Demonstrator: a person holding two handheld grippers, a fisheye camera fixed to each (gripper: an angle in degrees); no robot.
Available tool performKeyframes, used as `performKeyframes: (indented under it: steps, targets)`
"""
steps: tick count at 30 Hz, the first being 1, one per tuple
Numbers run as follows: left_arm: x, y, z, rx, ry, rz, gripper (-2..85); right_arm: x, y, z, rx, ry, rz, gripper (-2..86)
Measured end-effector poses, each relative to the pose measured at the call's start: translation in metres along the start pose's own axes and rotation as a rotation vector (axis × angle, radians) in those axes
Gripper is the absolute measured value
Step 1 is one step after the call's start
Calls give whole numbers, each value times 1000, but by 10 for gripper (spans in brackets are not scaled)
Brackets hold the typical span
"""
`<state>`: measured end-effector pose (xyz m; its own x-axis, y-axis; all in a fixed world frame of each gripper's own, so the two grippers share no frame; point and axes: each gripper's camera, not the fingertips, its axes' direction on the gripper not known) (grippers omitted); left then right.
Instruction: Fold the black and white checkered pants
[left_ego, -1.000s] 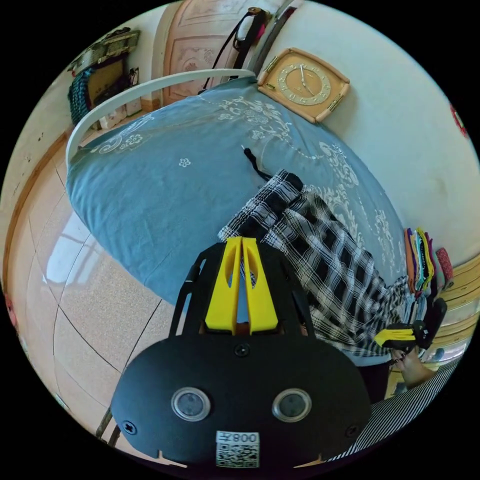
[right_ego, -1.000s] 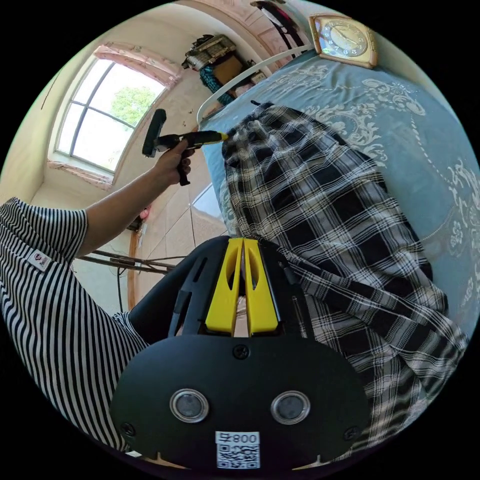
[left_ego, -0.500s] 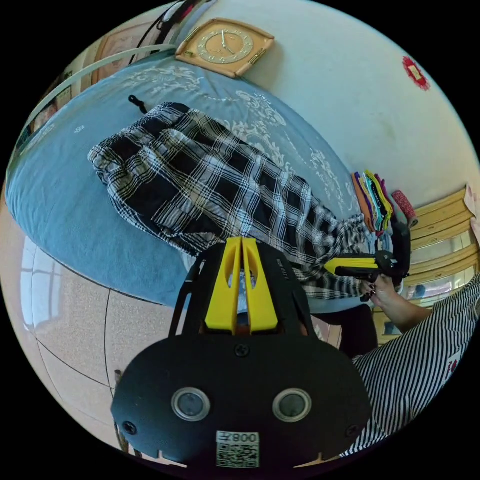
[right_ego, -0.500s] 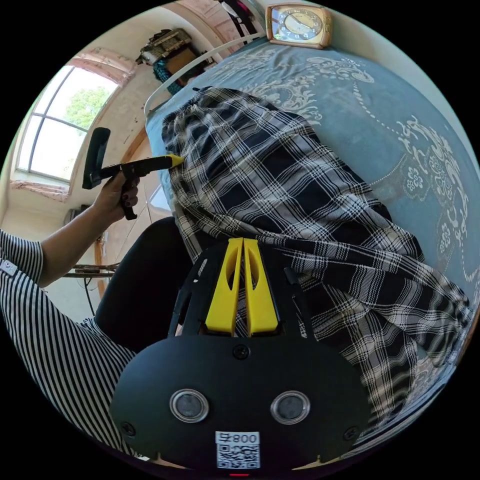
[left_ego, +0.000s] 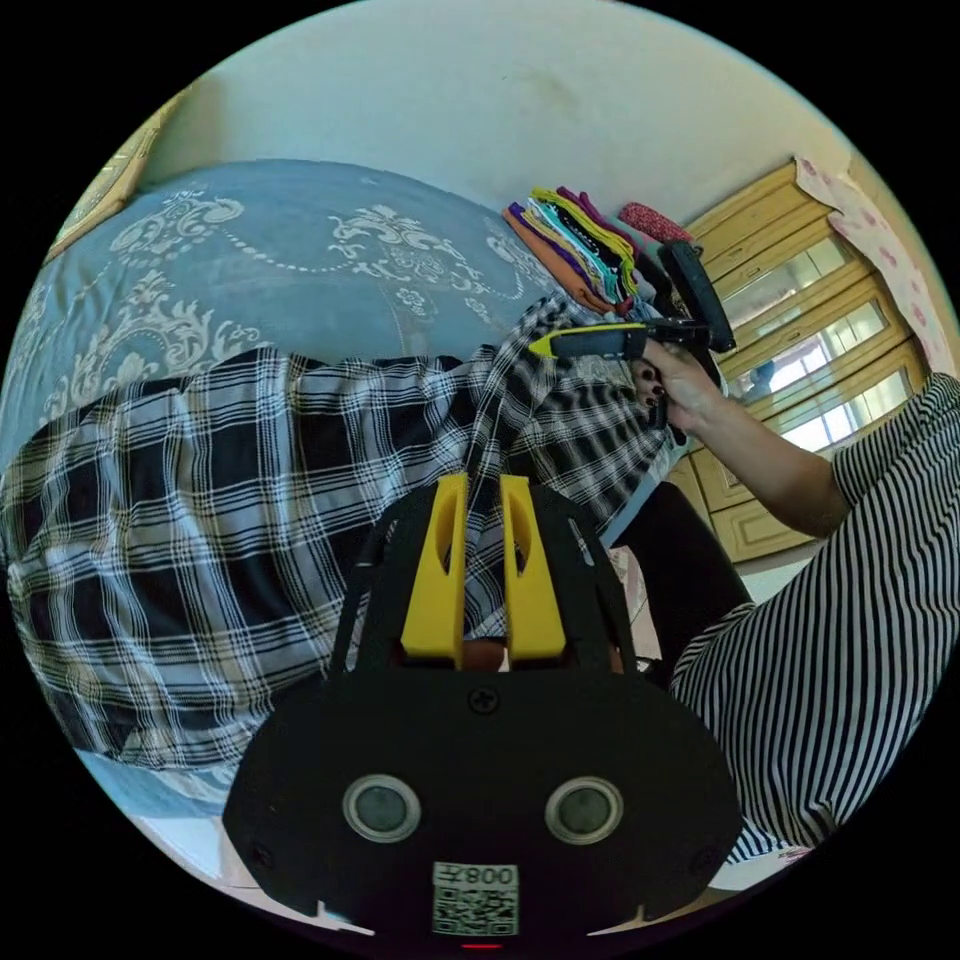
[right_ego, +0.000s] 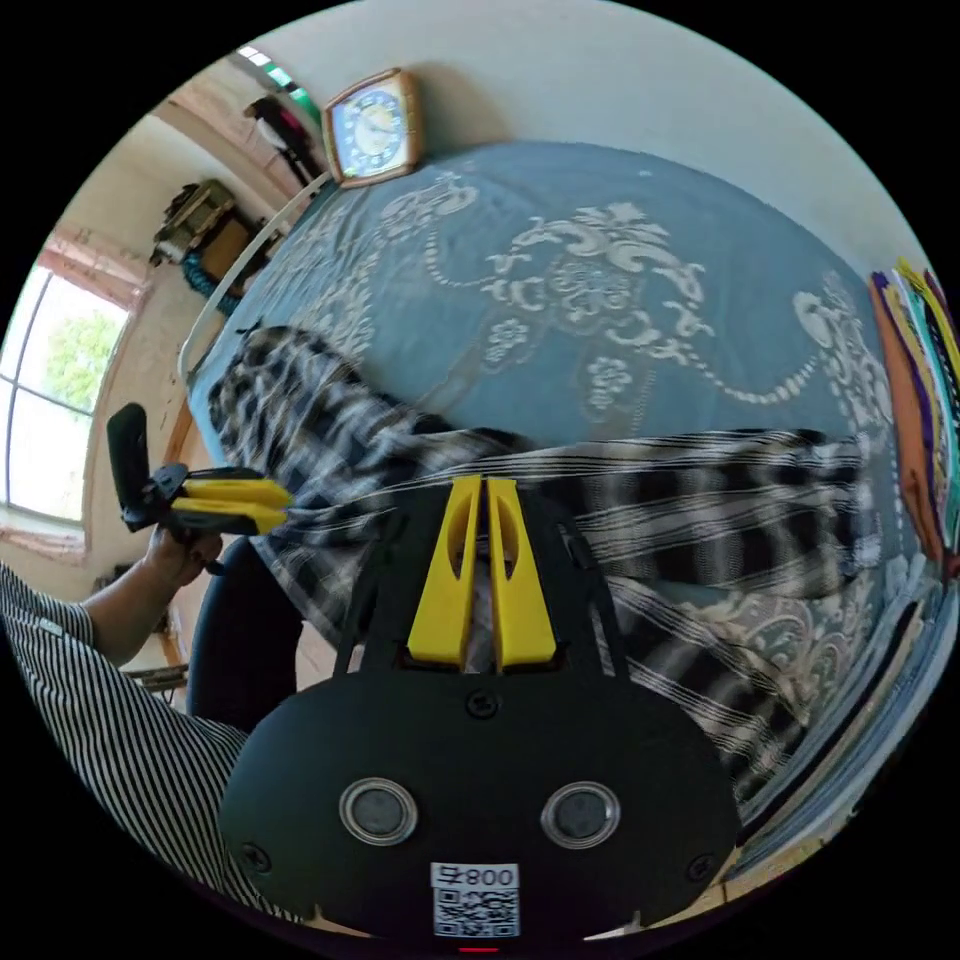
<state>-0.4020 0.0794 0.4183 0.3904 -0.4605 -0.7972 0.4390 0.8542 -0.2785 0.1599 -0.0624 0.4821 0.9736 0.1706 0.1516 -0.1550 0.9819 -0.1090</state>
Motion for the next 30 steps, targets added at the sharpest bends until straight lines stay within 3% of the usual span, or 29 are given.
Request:
performKeyframes:
  steps: [5, 10, 30]
  targets:
    - [13, -24, 53, -112, -106, 66, 66, 75, -19, -19, -24, 87, 138, 60]
    - [16, -34, 94, -187, -158, 77, 59, 121, -26, -27, -11, 28, 270, 62]
    - [15, -52, 178, -163, -180, 65, 14, 180, -32, -93, -28, -85, 337, 2]
